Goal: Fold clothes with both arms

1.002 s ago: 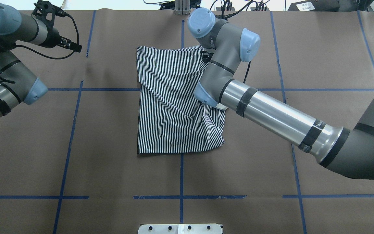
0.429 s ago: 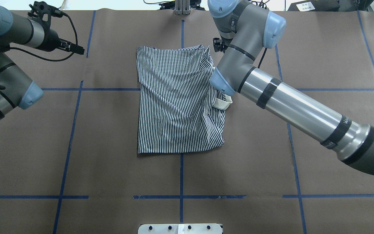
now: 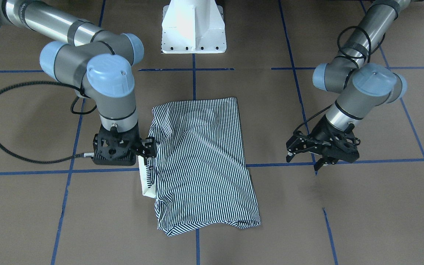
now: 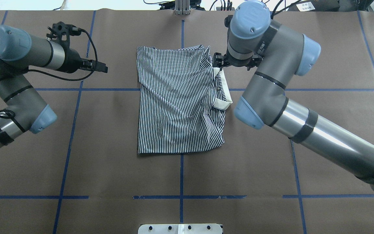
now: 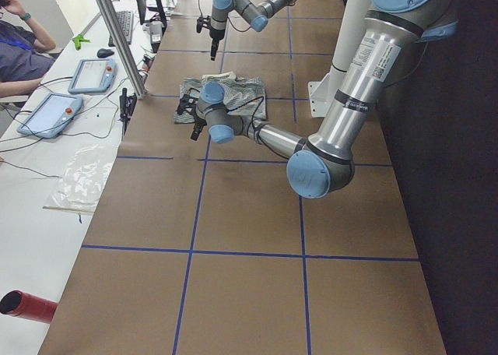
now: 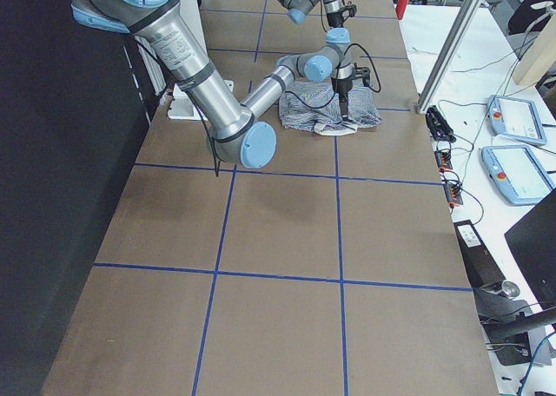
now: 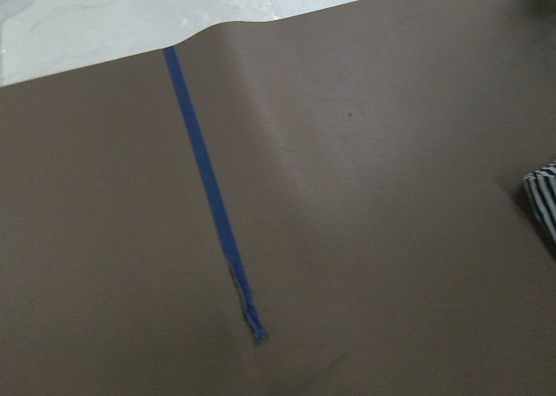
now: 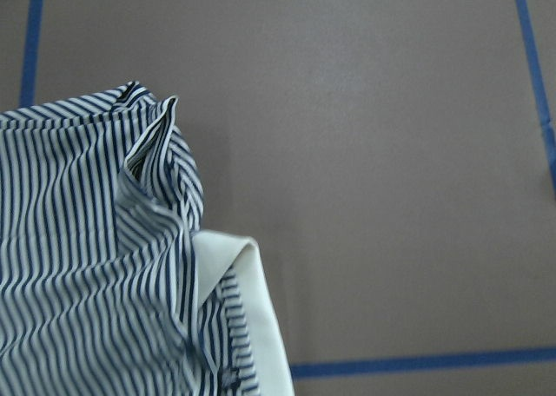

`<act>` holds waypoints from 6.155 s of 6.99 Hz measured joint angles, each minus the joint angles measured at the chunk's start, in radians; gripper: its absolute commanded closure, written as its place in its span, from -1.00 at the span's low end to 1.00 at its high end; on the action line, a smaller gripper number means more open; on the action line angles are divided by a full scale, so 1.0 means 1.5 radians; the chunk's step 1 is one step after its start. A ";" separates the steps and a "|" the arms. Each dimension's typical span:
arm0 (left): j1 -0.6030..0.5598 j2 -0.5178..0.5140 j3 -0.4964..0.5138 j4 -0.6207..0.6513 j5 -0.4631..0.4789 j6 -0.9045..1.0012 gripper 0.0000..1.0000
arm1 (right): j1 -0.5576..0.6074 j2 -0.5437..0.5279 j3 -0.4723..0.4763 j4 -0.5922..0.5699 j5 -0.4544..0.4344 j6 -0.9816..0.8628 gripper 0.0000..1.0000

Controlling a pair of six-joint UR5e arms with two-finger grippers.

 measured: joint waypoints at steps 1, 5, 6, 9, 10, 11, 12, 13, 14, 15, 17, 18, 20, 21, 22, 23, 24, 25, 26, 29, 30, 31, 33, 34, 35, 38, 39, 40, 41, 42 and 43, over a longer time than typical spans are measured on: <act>0.042 0.009 -0.041 0.001 0.020 -0.069 -1.00 | -0.032 -0.057 0.072 0.047 -0.004 0.076 -1.00; 0.214 0.058 -0.197 0.040 0.151 -0.330 -0.08 | -0.165 -0.154 0.177 0.216 -0.141 0.372 -0.97; 0.254 0.061 -0.205 0.046 0.193 -0.416 -0.05 | -0.179 -0.166 0.179 0.245 -0.164 0.392 -0.98; 0.315 0.064 -0.200 0.074 0.258 -0.507 -0.05 | -0.189 -0.178 0.180 0.263 -0.182 0.401 -0.98; 0.318 0.065 -0.200 0.092 0.261 -0.509 -0.05 | -0.189 -0.178 0.180 0.264 -0.183 0.401 -0.98; 0.319 0.065 -0.201 0.108 0.261 -0.508 -0.05 | -0.189 -0.178 0.180 0.264 -0.183 0.401 -0.98; 0.320 0.065 -0.201 0.116 0.261 -0.506 -0.05 | -0.189 -0.179 0.180 0.264 -0.183 0.401 -0.99; 0.320 0.067 -0.200 0.119 0.261 -0.504 -0.05 | -0.189 -0.179 0.180 0.264 -0.183 0.400 -0.99; 0.320 0.070 -0.199 0.119 0.260 -0.503 -0.05 | -0.189 -0.179 0.179 0.264 -0.183 0.400 -0.99; 0.320 0.072 -0.200 0.120 0.260 -0.502 -0.05 | -0.189 -0.179 0.179 0.264 -0.183 0.399 -0.99; 0.322 0.074 -0.200 0.119 0.259 -0.501 -0.05 | -0.189 -0.179 0.179 0.264 -0.183 0.398 -0.99; 0.326 0.074 -0.200 0.120 0.259 -0.501 -0.05 | -0.189 -0.179 0.179 0.264 -0.183 0.397 -0.99; 0.334 0.073 -0.199 0.120 0.260 -0.502 -0.05 | -0.189 -0.179 0.180 0.264 -0.183 0.396 -0.99; 0.336 0.072 -0.199 0.120 0.260 -0.502 -0.04 | -0.189 -0.179 0.179 0.264 -0.182 0.396 -0.99; 0.338 0.071 -0.199 0.119 0.260 -0.503 0.17 | -0.189 -0.179 0.179 0.264 -0.182 0.395 -0.99; 0.340 0.070 -0.199 0.119 0.260 -0.503 0.98 | -0.189 -0.180 0.178 0.264 -0.182 0.395 -0.99; 0.342 0.069 -0.199 0.119 0.261 -0.504 1.00 | -0.189 -0.180 0.178 0.264 -0.182 0.394 -0.99; 0.343 0.069 -0.199 0.119 0.261 -0.503 1.00 | -0.189 -0.180 0.177 0.264 -0.182 0.394 -0.99; 0.343 0.069 -0.199 0.119 0.261 -0.502 1.00 | -0.190 -0.180 0.175 0.264 -0.182 0.394 -0.96; 0.343 0.065 -0.202 0.119 0.259 -0.500 1.00 | -0.218 -0.173 0.164 0.227 -0.191 0.410 -0.70; 0.344 0.064 -0.204 0.119 0.258 -0.500 1.00 | -0.229 -0.167 0.153 0.196 -0.196 0.423 -0.65; 0.343 0.064 -0.206 0.119 0.257 -0.500 1.00 | -0.235 -0.157 0.130 0.179 -0.198 0.428 -0.63; 0.343 0.064 -0.208 0.119 0.256 -0.500 1.00 | -0.237 -0.124 0.072 0.154 -0.196 0.426 -0.62; 0.344 0.064 -0.208 0.119 0.256 -0.499 1.00 | -0.237 -0.116 0.060 0.141 -0.193 0.424 -0.62; 0.343 0.063 -0.208 0.118 0.255 -0.499 1.00 | -0.237 -0.113 0.056 0.134 -0.191 0.424 -0.60; 0.343 0.064 -0.207 0.118 0.255 -0.499 1.00 | -0.242 -0.111 0.053 0.130 -0.191 0.425 0.70; 0.343 0.064 -0.207 0.117 0.255 -0.499 1.00 | -0.243 -0.111 0.054 0.130 -0.191 0.426 1.00; 0.343 0.064 -0.208 0.116 0.255 -0.499 1.00 | -0.244 -0.111 0.055 0.131 -0.190 0.428 1.00; 0.344 0.064 -0.208 0.116 0.255 -0.499 1.00 | -0.244 -0.110 0.057 0.130 -0.190 0.429 1.00; 0.343 0.064 -0.208 0.116 0.255 -0.499 1.00 | -0.243 -0.111 0.058 0.130 -0.191 0.430 1.00; 0.344 0.064 -0.208 0.116 0.256 -0.499 1.00 | -0.243 -0.111 0.060 0.130 -0.191 0.430 1.00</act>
